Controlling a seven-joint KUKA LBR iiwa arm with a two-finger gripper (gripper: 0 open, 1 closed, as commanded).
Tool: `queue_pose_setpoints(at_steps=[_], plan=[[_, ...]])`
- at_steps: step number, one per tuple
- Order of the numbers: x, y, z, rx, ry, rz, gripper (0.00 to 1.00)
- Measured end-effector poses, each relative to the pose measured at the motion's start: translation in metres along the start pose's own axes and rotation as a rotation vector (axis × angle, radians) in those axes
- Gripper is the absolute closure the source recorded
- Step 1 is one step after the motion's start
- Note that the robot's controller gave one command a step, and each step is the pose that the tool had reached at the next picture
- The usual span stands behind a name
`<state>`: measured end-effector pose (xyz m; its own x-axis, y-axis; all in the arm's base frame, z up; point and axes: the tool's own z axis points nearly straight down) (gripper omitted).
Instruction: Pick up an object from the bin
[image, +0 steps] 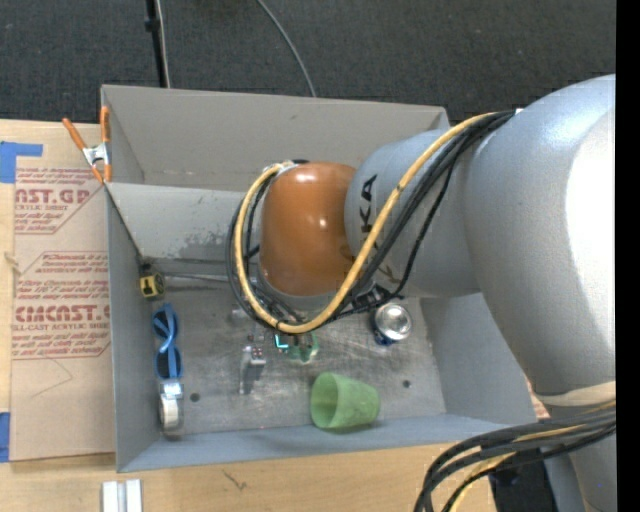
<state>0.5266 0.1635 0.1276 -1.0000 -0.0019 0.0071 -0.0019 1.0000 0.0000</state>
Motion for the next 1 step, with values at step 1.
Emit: queue_pose_setpoints(at_steps=[1], plan=[[-0.0085,-0.0305,0.0275,0.002,-0.005,-0.252,0.00]])
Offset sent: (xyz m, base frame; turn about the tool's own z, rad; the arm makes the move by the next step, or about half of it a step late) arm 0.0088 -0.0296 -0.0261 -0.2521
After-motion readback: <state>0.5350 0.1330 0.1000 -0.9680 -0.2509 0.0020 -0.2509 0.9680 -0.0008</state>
